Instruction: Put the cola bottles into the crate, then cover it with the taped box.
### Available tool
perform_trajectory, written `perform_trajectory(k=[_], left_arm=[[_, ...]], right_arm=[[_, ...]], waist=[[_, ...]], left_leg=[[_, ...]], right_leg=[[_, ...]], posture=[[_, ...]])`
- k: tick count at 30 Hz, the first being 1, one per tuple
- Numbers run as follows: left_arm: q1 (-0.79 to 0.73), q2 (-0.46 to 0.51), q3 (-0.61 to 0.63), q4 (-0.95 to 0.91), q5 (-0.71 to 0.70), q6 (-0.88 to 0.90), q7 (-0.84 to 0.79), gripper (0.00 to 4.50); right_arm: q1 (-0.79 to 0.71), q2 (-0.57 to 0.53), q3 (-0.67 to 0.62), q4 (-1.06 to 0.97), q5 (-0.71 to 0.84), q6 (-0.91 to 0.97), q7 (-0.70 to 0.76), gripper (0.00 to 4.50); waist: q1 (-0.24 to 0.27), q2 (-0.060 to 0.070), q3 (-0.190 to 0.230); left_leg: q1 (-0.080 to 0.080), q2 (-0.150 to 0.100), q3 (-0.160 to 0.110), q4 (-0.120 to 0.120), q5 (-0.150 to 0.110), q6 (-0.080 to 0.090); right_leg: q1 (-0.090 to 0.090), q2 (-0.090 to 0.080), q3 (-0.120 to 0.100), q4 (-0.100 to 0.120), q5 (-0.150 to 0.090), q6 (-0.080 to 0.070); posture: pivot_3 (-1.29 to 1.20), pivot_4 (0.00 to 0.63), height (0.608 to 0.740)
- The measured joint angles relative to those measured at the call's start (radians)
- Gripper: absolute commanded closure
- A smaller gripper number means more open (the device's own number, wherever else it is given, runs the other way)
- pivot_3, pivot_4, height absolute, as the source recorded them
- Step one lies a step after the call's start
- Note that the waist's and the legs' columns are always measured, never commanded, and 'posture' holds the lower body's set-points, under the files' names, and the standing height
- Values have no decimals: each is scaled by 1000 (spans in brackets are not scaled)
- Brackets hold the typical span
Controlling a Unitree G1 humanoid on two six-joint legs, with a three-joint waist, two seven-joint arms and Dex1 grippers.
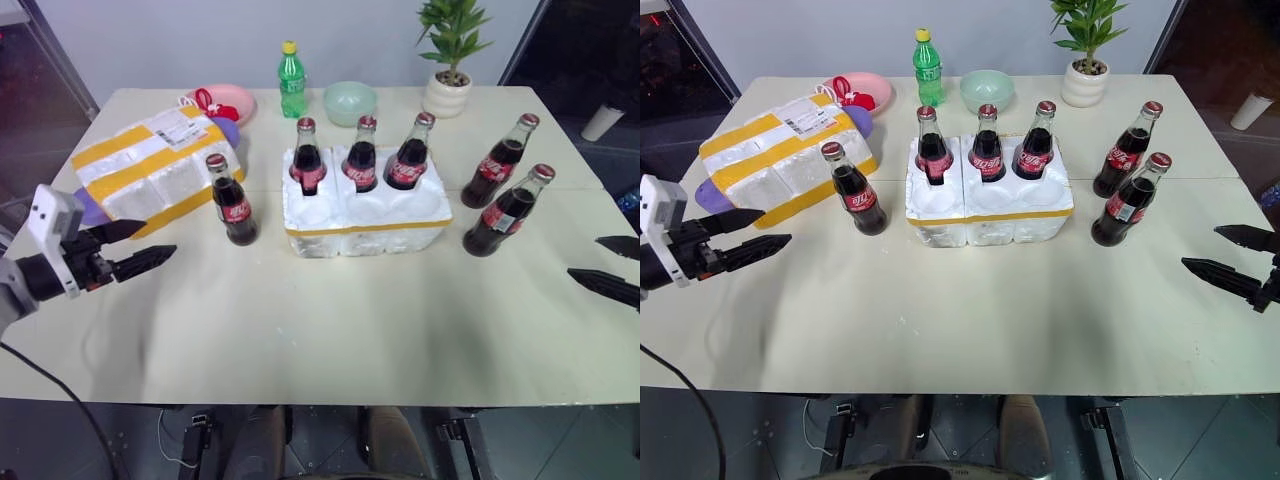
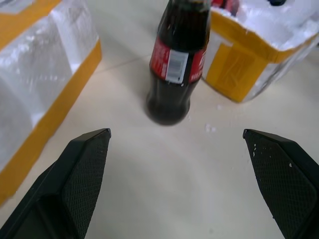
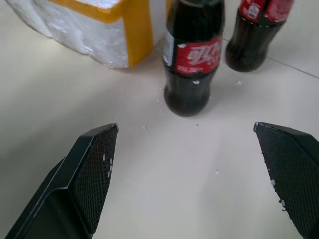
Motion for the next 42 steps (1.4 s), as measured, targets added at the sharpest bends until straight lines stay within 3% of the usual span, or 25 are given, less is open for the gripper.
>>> perform_trajectory(k=[7,14,34,39,42], left_arm=[[-150,-67,-140,73,40,-23,16,52],[-319,-167,-284,217,129,-103,18,52],[-589,-371,-424,612,344,-313,28,52],[-591,-363,-423,635,357,-331,3,1620],[-591,-339,-423,628,352,-302,-34,1594]], right_arm=[[46,-19,-87,-291,144,196,50,0],[21,-22,-119,-506,277,336,11,0],[-45,0,-54,-605,406,389,-127,0],[-72,0,-25,-624,434,392,-166,0],[-86,0,-19,-634,445,392,-193,0]], waist=[[1,0,0],[2,-1,0],[1,-1,0],[2,-1,0],[1,-2,0]], left_leg=[[0,0,0,1,0,0],[0,0,-1,1,0,0],[-1,-1,-2,6,0,0],[-1,-1,-2,6,0,0],[-1,-1,-2,6,0,0]], right_leg=[[1,0,0,1,1,2],[1,1,0,1,2,4],[1,1,-1,4,3,6],[1,1,-1,4,3,6],[1,1,-1,4,3,6]], posture=[[0,150,739],[0,150,739],[0,150,739],[0,150,739],[0,150,739]])
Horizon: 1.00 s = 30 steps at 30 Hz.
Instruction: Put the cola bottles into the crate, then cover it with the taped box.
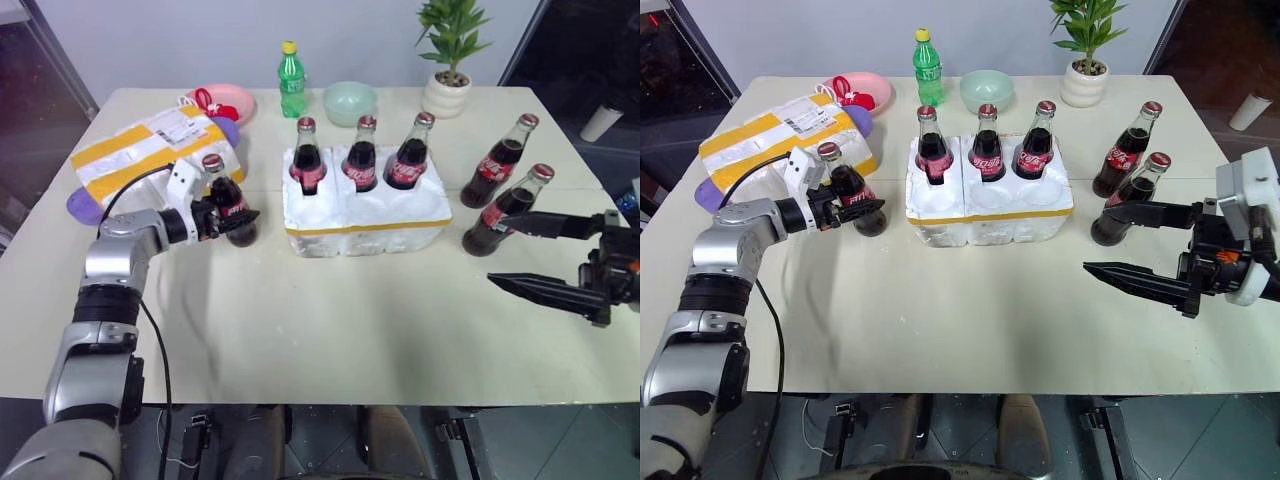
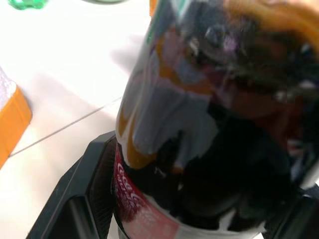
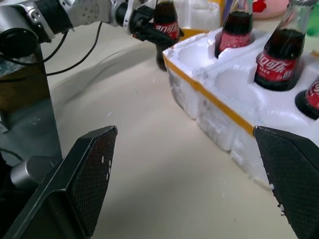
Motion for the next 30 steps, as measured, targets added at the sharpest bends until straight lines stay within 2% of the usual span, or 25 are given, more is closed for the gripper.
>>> perform_trajectory(k=[4,7,9,12,16,21,27,30], left_arm=[[0,62,3,-55,-56,152,-81,1594],[-14,143,2,-161,-164,350,-208,1594],[-100,160,2,-201,-231,448,-261,1594],[-243,124,24,-216,-282,478,-256,1594],[-350,1,23,-148,-280,446,-212,1594],[-374,-123,-87,-4,-153,274,-194,1594],[-375,-171,-190,126,5,67,-204,1594],[-374,-189,-197,145,40,13,-208,1594]], right_arm=[[-1,2,18,-5,7,3,-33,0],[-1,16,19,-9,15,7,-59,0],[1,30,19,-10,23,13,-79,0],[3,36,20,-25,25,13,-102,0],[4,68,22,-34,28,13,-149,0],[20,91,19,-46,27,13,-192,0],[57,124,14,-51,26,12,-237,0],[69,142,15,-55,21,5,-255,0]], waist=[[-1,-1,1],[-2,-5,3],[9,-5,3],[21,-5,3],[22,-5,3],[14,-6,3],[-1,-6,3],[2,-6,3]], left_leg=[[-1,0,0,0,0,0],[-4,0,-1,1,0,0],[-10,-1,-5,7,0,0],[-11,-1,-6,9,0,0],[-10,-1,-6,10,0,0],[-11,-1,-6,8,0,0],[-12,-1,-6,7,0,0],[-13,-1,-6,8,0,0]], right_leg=[[-1,0,0,1,0,0],[-5,1,0,4,0,0],[-8,1,-4,9,0,0],[-8,0,-4,9,0,0],[-7,0,-4,9,0,0],[-9,1,-4,10,0,0],[-11,1,-4,10,0,0],[-11,1,-4,10,0,0]], posture=[[0,150,739],[0,150,739],[0,150,739],[0,150,739],[0,150,739],[0,150,739],[0,150,739],[0,150,739]])
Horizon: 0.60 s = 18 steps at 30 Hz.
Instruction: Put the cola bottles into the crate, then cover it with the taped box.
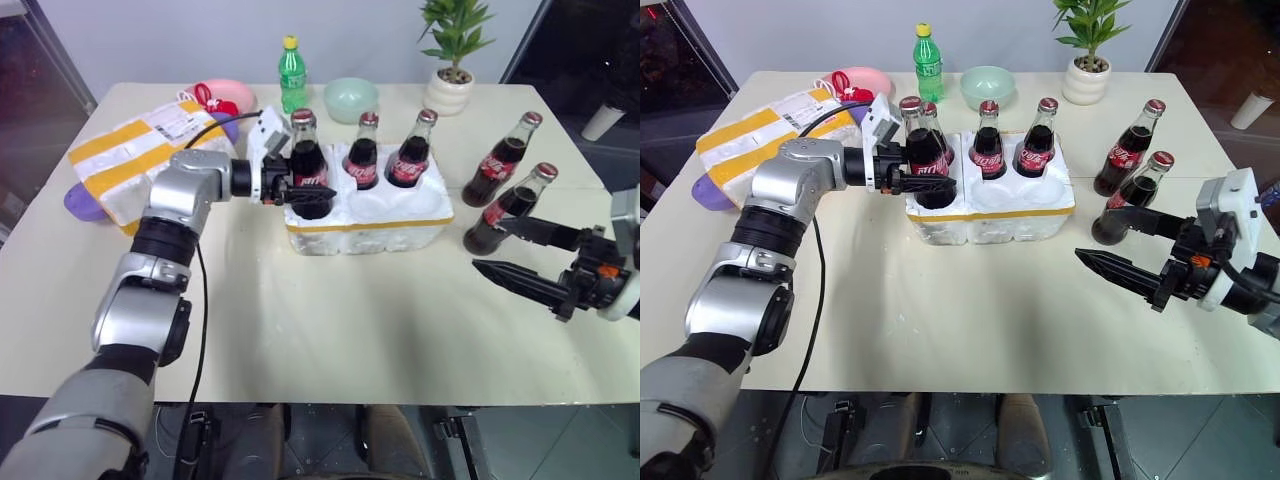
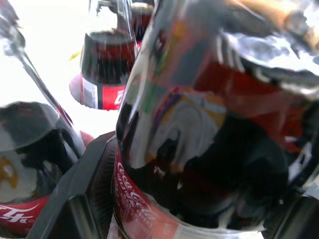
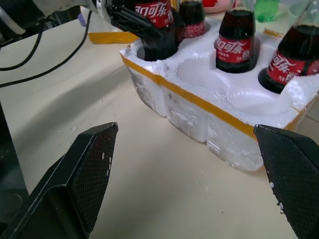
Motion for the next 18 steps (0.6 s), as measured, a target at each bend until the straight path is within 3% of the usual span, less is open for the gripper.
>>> perform_trajectory(k=[1,4,11,14,18], left_arm=[[1,-10,0,0,8,-11,4,1594],[42,-46,-9,-28,38,-36,33,142],[97,-28,1,-154,35,13,60,65],[143,31,25,-259,-8,95,46,65],[186,164,133,-484,-167,302,2,65]], right_arm=[[0,5,3,0,-9,-9,-10,0],[-15,11,39,13,-63,-32,-51,0],[-25,26,79,76,-143,-53,-119,0],[37,37,49,72,-141,-51,-102,0],[101,55,-14,72,-144,-49,-99,0]], waist=[[0,0,0],[3,0,0],[-3,0,0],[-4,0,0],[-5,1,0]], left_leg=[[0,0,0,0,0,0],[0,0,0,1,0,0],[1,0,0,0,0,0],[2,0,-1,-1,0,0],[2,0,-1,1,0,0]], right_leg=[[0,0,0,0,0,0],[1,0,0,0,0,0],[1,0,0,1,0,0],[0,0,0,1,0,0],[1,0,0,1,0,0]], posture=[[0,150,739],[0,150,739],[0,150,739],[0,150,739],[0,150,739]])
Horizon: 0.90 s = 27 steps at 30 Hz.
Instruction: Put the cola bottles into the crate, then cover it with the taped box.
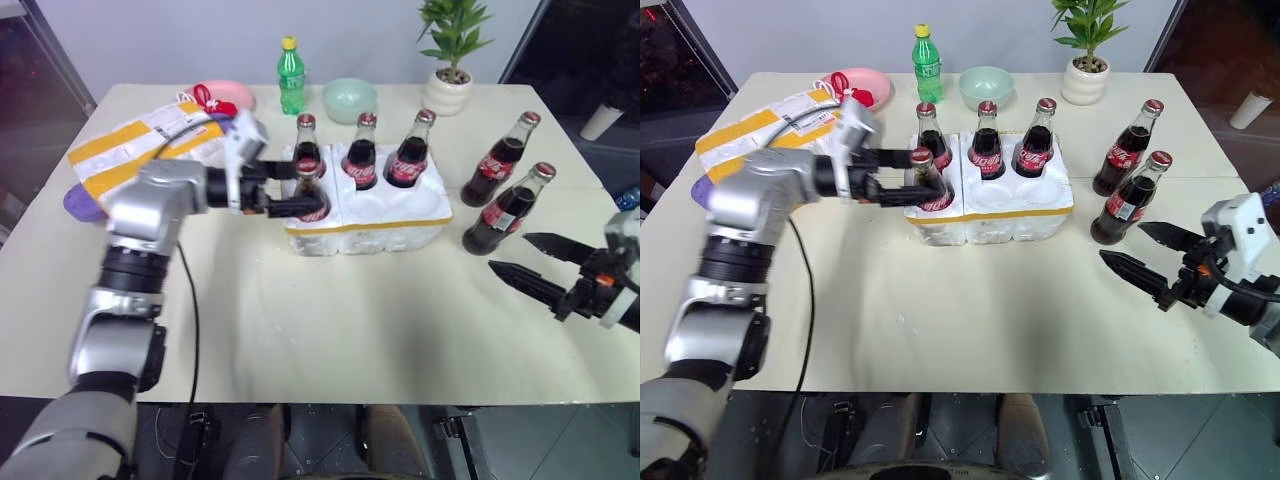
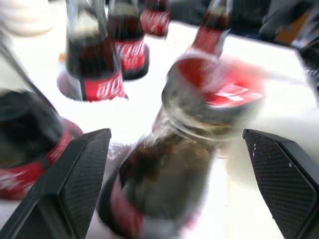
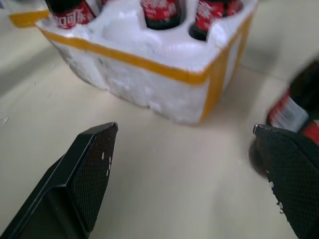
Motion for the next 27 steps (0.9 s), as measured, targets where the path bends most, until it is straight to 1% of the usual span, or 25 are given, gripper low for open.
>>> perform_trajectory(k=[2,5,8,11,15,18,24,27], left_arm=[[1,43,52,-106,-90,99,-8,65],[33,100,119,-273,-236,247,-1,65],[88,133,130,-404,-309,316,36,65],[141,142,118,-472,-324,333,77,65],[168,141,104,-489,-325,331,123,65],[182,132,99,-498,-325,314,149,65],[199,124,75,-503,-328,292,172,65],[200,119,71,-502,-329,284,181,65]], right_arm=[[-6,8,-7,19,-17,-3,-29,0],[-45,41,15,71,-65,-7,-95,0],[-104,88,66,136,-120,-21,-161,0],[-169,128,127,203,-178,-57,-211,0],[-249,168,181,296,-229,-101,-238,0],[-321,191,229,375,-264,-142,-231,0],[-412,211,278,492,-291,-177,-210,0],[-468,230,324,571,-321,-204,-193,0]], waist=[[1,0,0],[3,0,0],[2,0,0],[0,1,0],[0,1,0],[0,1,0],[1,1,0],[-2,1,0]], left_leg=[[2,0,0,1,0,0],[5,0,0,0,0,0],[10,0,1,-1,0,0],[11,0,1,-2,0,0],[11,0,1,-2,0,0],[11,0,1,-2,0,0],[11,0,1,-2,0,0],[11,0,2,-2,0,0]], right_leg=[[3,0,0,-1,0,0],[6,0,0,-1,0,-1],[10,0,1,-2,-2,-2],[10,0,1,-1,-2,-3],[10,0,2,-1,-2,-2],[10,0,2,-1,-1,-2],[10,0,2,-1,-1,-1],[10,0,2,-1,-1,-1]], posture=[[0,150,739],[0,150,739],[0,150,739],[0,150,739],[0,150,739],[0,150,739],[0,150,739],[0,150,739]])
